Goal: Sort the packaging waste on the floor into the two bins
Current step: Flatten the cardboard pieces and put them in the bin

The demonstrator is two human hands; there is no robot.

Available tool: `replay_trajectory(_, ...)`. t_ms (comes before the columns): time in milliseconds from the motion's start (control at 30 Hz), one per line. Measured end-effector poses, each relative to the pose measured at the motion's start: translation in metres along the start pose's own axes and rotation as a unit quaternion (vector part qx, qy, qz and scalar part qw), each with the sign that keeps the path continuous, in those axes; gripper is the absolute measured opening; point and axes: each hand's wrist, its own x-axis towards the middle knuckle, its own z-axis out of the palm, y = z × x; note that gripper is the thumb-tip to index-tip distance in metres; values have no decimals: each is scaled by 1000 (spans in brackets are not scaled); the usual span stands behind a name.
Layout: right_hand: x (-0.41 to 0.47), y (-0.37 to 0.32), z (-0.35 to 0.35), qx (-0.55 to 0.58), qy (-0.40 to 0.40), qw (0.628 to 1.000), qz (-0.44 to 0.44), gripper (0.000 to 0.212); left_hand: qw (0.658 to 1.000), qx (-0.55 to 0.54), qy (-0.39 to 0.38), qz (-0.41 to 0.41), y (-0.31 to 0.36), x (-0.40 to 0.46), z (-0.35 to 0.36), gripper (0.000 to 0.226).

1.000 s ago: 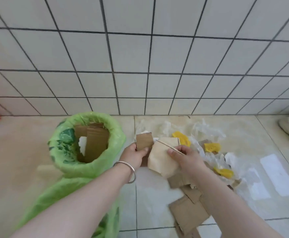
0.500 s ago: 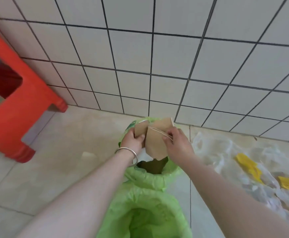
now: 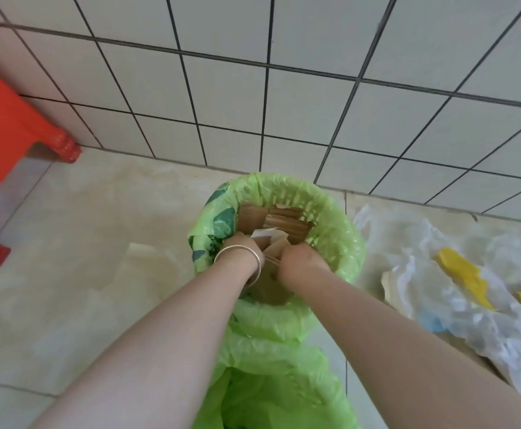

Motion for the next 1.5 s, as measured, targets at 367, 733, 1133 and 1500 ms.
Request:
replay_trajectory(367,-100,65,-43,227,296,927,-31,28,923,35,190,334,44,-92,0,37)
replay_trajectory(733,-219,221,36,356,325,866,129,25,892,48,69,444,163,-206,117,38)
replay_trajectory(1133,-249,338,173,448,261,821,239,24,871,142,-42,469,241,-232,284,34)
replay_trajectory(1500,-201,358,256,554,194,746,315,18,934,-7,-161,320,240,-191,375,35)
